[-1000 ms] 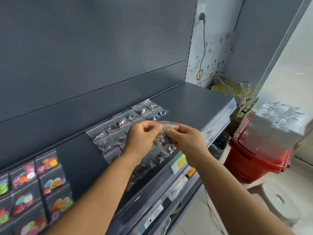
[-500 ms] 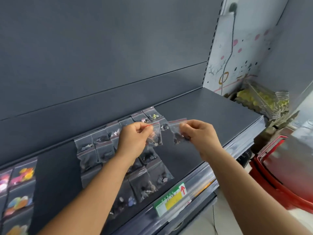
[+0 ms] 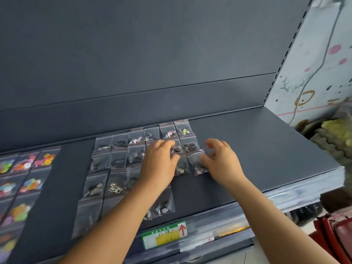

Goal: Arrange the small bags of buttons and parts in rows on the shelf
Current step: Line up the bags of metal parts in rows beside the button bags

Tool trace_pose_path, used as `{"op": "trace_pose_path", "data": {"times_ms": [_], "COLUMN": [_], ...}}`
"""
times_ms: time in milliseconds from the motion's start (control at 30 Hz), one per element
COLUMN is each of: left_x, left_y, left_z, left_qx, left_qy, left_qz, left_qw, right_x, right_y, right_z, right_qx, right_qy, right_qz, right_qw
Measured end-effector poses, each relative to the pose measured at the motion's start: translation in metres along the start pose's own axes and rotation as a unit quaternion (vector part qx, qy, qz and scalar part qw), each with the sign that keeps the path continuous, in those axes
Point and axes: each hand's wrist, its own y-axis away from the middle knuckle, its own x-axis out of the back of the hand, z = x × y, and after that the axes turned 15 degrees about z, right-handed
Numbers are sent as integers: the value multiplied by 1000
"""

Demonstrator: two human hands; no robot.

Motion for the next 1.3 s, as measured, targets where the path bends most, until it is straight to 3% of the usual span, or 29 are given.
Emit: {"op": "trace_pose_path", "data": {"times_ms": [133,333,1000,1300], "left_x": [2,-8,-10,39], "left_y": [12,25,29,45], "left_z": [2,2,6,-10], "left_qx": [-70,-85,-57,-25], "left_qy": [-44,-109,-131,-137], "left_qz": [-15,-107,-84,4], "left_qw": [996,985,986,990], "right_x": [6,2,-3,-3], "right_y": [4,10,10,31], "right_z": [7,11,2,-35], "right_qx": [128,207,189,246], "right_qy": [27,44,88,52], "right_qz": [-23,-66,-72,-63], "right_qw": [991,975,975,966]}}
